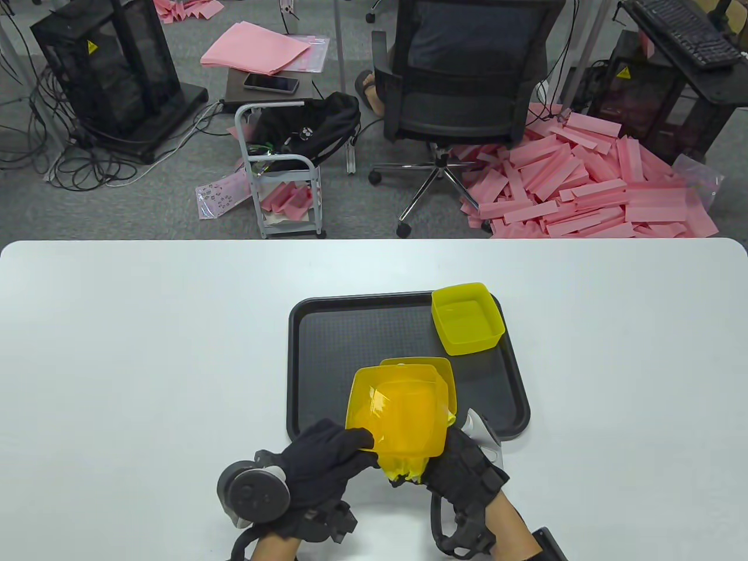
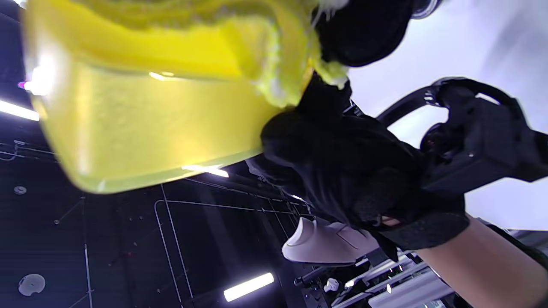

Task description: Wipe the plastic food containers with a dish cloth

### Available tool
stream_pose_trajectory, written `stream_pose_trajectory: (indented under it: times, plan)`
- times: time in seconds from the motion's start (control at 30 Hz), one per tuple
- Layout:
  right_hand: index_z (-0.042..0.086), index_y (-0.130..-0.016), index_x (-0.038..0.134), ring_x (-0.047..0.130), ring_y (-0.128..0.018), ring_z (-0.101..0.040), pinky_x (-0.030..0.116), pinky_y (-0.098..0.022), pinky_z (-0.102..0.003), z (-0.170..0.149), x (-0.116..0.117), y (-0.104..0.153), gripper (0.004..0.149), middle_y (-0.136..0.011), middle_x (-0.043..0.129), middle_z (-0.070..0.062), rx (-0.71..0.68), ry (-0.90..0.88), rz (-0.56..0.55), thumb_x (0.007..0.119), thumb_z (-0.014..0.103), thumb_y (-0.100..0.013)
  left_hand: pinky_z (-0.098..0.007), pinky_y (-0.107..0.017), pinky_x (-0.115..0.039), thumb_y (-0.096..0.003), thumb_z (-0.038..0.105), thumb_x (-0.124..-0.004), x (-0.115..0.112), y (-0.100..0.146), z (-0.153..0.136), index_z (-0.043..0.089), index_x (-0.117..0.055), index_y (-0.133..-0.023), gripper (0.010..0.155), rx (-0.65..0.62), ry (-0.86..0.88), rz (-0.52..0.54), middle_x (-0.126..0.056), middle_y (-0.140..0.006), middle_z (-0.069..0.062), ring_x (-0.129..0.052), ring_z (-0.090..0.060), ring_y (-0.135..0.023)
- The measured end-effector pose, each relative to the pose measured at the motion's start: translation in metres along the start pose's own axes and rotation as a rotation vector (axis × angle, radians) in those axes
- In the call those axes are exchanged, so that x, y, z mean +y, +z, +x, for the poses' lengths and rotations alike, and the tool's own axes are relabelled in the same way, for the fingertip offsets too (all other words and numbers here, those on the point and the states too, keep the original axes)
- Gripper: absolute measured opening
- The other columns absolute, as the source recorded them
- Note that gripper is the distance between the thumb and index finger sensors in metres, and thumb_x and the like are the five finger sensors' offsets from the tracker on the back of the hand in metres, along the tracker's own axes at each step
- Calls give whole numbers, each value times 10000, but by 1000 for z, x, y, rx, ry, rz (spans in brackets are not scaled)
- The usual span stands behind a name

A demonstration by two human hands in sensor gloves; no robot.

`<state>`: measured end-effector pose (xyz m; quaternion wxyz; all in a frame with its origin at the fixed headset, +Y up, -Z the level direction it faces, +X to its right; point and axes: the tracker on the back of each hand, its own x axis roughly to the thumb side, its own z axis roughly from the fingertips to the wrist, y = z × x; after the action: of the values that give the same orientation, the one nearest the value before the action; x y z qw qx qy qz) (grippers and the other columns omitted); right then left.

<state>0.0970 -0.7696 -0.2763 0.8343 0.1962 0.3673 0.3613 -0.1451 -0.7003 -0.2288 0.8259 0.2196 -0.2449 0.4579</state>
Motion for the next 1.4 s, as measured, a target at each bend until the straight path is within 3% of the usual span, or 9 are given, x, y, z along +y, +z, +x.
stream_pose_trajectory:
  times: [0.17,0.37,0.43,0.57,0.73,0.8,1.07,1.27,1.4]
  plan:
    - [115,-1179,177,703,-881,-410,761,-564,-433,10,-5,11,685,-1182,445,-171,-22,66,-114,336,527,-656,-448,-314,-853,-380,477,-894,3,0,-12,257,-987,-725,419,74,-36,14,-1031,-438,-18,-997,-287,-411]
    - [129,-1149,269,834,-731,-310,822,-471,-341,30,-9,19,645,-1054,626,-76,-114,323,-251,517,509,-691,-452,-313,-850,-380,471,-902,10,2,-24,243,-991,-719,418,129,-40,47,-1030,-436,-24,-995,-294,-410]
    - [130,-1128,312,860,-687,-305,833,-437,-341,37,-8,23,636,-1003,675,-63,-129,433,-358,591,480,-677,-452,-314,-849,-382,468,-902,10,2,-25,238,-990,-720,418,139,-50,48,-1029,-436,-24,-994,-294,-412]
    - [175,-1075,436,916,-596,-291,865,-352,-324,54,5,31,603,-914,765,-43,-310,878,-632,688,484,-622,-453,-306,-844,-399,439,-898,9,1,-26,212,-987,-730,412,168,-100,41,-1020,-435,-31,-987,-304,-406]
    - [197,-1019,531,941,-550,-304,876,-309,-345,54,36,29,591,-854,814,-43,-473,1481,-722,782,470,-558,-456,-302,-842,-419,413,-875,6,1,-23,189,-978,-750,413,175,-138,19,-1015,-436,-44,-983,-311,-404]
    - [194,-1002,545,953,-538,-292,887,-298,-336,52,48,27,600,-829,824,-36,-526,1695,-732,804,478,-541,-451,-292,-846,-430,409,-857,6,1,-20,178,-972,-758,417,178,-152,28,-1015,-434,-40,-986,-307,-396]
    - [200,-986,538,961,-527,-269,894,-288,-319,31,72,13,614,-797,819,-14,-537,1988,-648,819,508,-534,-436,-263,-859,-466,383,-786,2,0,-14,145,-948,-792,436,216,-130,20,-1021,-422,-28,-999,-292,-374]
    - [192,-982,541,974,-510,-255,901,-274,-309,15,88,5,619,-779,832,-5,-532,2017,-584,811,524,-535,-432,-253,-864,-473,373,-758,2,2,-15,132,-935,-811,452,248,-70,23,-1027,-435,-30,-1007,-291,-376]
    - [196,-994,533,961,-539,-277,895,-301,-330,25,76,7,603,-794,830,-3,-527,1961,-639,785,513,-548,-430,-258,-862,-469,384,-779,3,2,-15,131,-938,-803,449,247,-86,24,-1028,-427,-26,-1006,-289,-375]
